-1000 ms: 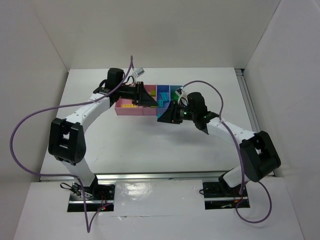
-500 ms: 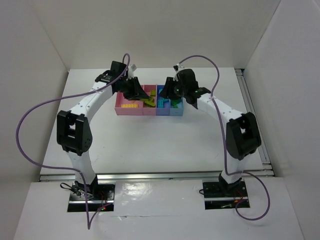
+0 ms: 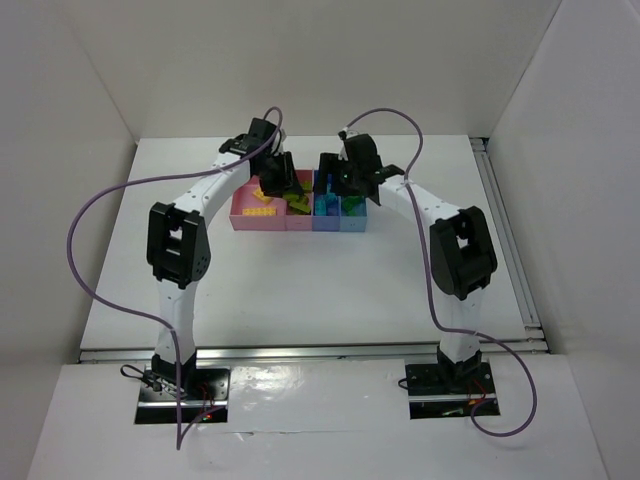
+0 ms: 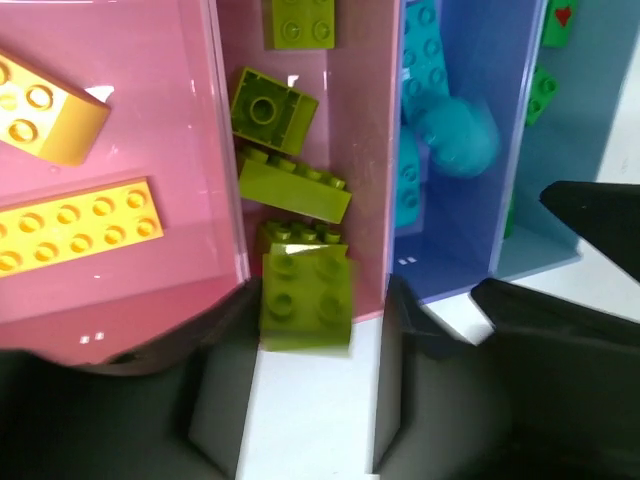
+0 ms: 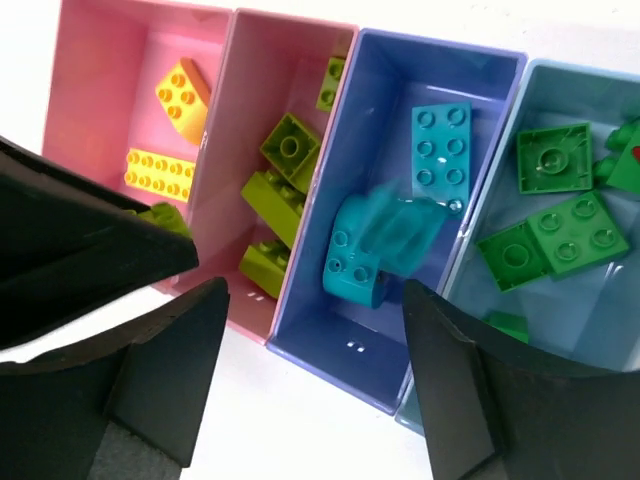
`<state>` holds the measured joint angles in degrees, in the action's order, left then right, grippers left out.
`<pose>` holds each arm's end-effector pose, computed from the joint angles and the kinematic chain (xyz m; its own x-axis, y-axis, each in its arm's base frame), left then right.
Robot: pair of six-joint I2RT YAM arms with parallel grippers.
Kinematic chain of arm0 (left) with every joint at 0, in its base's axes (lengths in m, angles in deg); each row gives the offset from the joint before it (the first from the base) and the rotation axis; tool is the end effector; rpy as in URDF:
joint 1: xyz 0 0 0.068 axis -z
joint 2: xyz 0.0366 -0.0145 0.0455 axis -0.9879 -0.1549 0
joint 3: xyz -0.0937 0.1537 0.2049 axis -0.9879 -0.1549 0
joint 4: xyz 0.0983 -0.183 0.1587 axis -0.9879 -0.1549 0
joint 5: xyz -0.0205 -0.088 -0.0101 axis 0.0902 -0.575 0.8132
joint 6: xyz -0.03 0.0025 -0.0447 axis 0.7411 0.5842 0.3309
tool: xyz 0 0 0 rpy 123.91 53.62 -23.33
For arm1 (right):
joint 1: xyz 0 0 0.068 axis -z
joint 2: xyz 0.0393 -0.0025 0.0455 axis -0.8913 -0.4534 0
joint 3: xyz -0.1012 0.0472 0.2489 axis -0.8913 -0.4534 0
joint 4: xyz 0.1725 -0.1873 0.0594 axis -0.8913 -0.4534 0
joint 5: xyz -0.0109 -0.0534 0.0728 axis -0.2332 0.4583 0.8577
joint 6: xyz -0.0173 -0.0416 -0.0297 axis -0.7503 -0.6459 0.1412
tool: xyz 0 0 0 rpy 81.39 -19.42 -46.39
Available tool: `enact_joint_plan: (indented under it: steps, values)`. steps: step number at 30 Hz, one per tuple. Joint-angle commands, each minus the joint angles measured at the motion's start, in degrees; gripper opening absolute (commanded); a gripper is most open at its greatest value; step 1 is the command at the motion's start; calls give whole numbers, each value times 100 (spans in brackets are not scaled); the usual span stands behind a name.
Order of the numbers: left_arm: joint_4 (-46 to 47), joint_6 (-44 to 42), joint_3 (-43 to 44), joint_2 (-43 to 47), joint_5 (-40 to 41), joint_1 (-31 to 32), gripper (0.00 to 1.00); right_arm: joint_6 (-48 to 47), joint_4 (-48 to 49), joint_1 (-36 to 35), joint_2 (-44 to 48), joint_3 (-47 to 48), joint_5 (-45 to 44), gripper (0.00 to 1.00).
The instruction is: Sort the legos into containers by color
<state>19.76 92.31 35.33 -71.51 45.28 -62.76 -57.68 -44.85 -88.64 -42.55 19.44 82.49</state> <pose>0.4543 -0.1570 0.2628 -0.8537 -0.2417 -0.4613 -0.0231 0.9025 -0.4302 0.4122 0.2033 0.2490 -0.7030 0.0738 -0.7074 -0.2910 0.8777 0.3807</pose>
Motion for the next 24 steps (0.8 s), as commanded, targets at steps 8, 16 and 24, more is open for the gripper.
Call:
enact_joint_plan:
  steps: [8,16,24]
  values:
    - [-87,92,322,-9,84,100,85,43,-4,29,715,62,-754,84]
    - [-341,-241,525,895,460,101,86,701,-915,29,1604,-438,-3502,100]
    - [115,-532,-1487,3074,1164,101,86,1212,-1797,214,2631,-1414,-4956,100]
